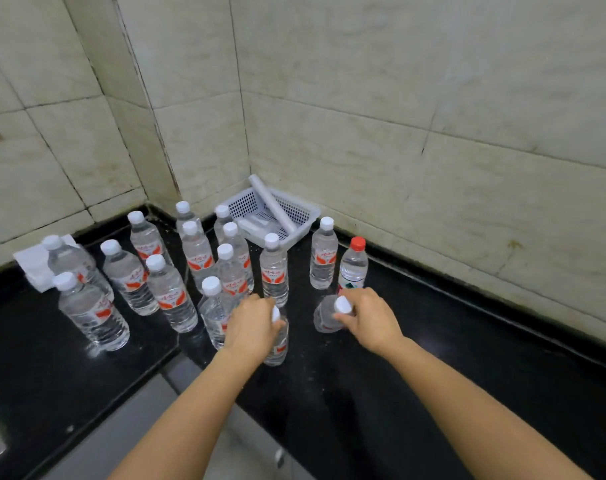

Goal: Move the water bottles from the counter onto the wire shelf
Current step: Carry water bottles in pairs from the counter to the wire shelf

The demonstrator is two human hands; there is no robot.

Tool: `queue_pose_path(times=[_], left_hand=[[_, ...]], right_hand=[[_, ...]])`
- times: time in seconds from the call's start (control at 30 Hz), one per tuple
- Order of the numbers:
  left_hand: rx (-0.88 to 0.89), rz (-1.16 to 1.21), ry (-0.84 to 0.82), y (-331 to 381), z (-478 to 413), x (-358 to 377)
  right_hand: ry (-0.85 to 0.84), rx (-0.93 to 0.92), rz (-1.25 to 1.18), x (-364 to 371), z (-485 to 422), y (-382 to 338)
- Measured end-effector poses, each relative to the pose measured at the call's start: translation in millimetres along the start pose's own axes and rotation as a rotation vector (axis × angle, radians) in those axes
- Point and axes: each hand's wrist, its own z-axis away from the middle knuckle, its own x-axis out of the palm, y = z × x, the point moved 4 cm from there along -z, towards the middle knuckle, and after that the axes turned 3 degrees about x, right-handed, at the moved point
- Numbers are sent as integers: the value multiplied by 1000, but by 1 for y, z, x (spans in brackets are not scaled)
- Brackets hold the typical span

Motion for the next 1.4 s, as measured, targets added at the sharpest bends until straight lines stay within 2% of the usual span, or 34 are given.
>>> queue_pose_path(times=[0.1,0.27,0.4,0.53,0.7,0.8,1.03,1.3,1.4], left_hand=[[84,-12,1,6,13,-3],[279,15,-44,36,42,-5],[403,58,-138,84,79,5],[537,187,-281,143,129,33],[722,253,-385,256,206,48],[842,288,-338,333,253,46],[961,438,-275,500,351,17],[1147,503,-193,675,412,-10],[1203,517,-215,738,419,-4]], right_hand=[[30,167,-65,-3,24,10],[6,318,-254,-43,87,26],[-87,365,-299,-81,173,53],[-57,477,-327,-117,271,87],[61,557,-327,-181,384,131],[155,572,-323,-223,446,159],[402,589,-314,-325,571,232],[657,635,-324,-456,680,302],[747,688,-349,-491,708,341]])
